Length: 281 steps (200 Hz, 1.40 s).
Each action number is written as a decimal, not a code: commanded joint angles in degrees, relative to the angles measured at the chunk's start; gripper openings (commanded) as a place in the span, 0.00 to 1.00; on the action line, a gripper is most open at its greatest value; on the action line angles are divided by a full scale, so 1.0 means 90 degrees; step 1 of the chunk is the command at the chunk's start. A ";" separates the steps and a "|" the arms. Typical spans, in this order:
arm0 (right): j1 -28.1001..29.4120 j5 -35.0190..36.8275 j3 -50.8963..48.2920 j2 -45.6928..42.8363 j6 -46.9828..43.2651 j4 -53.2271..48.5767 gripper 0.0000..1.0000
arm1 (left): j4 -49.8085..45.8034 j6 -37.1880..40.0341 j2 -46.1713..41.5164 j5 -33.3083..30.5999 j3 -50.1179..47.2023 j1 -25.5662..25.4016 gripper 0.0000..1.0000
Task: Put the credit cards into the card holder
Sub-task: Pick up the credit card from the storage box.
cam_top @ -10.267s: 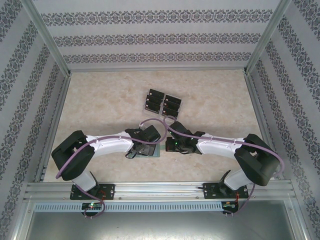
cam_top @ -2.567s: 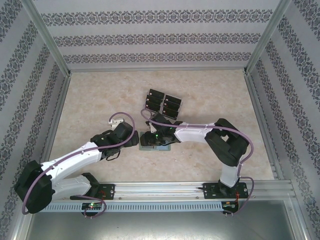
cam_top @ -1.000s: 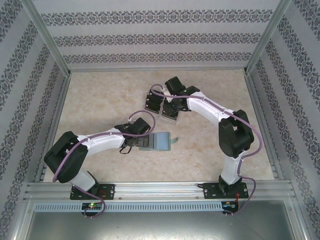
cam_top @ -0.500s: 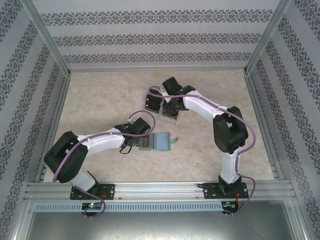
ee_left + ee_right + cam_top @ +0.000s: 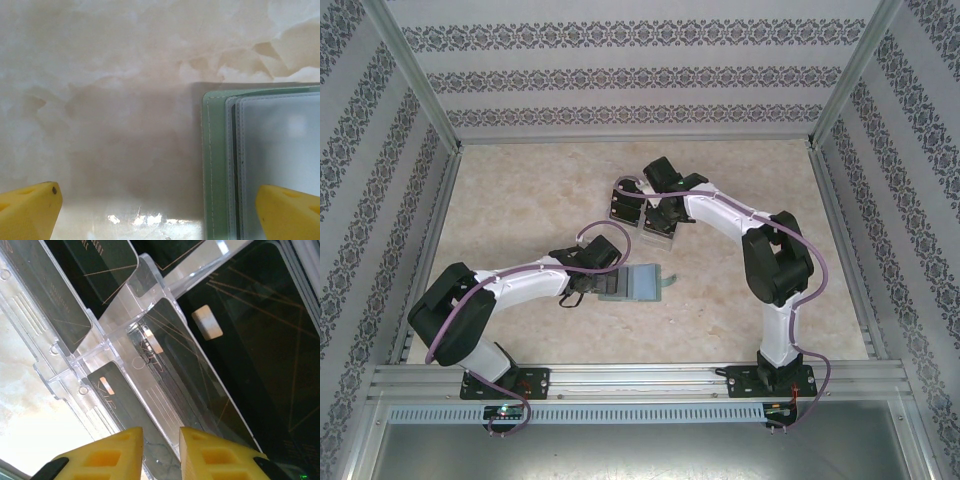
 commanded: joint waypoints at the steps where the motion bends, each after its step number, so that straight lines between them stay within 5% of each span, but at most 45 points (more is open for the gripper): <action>1: 0.0078 0.0019 -0.0045 -0.0079 -0.0039 -0.0091 0.22 | 0.0068 -0.0016 0.0000 -0.0128 -0.0018 -0.0045 1.00; 85: 0.0088 -0.0247 0.0068 -0.0125 -0.0333 -0.0269 0.00 | 0.0046 0.0018 0.0000 -0.0157 0.0010 -0.0045 1.00; 281: 0.0127 -0.0761 0.0727 -0.0959 -0.0191 -0.0654 0.00 | 0.0016 0.0040 0.0031 -0.0158 0.0119 -0.0047 1.00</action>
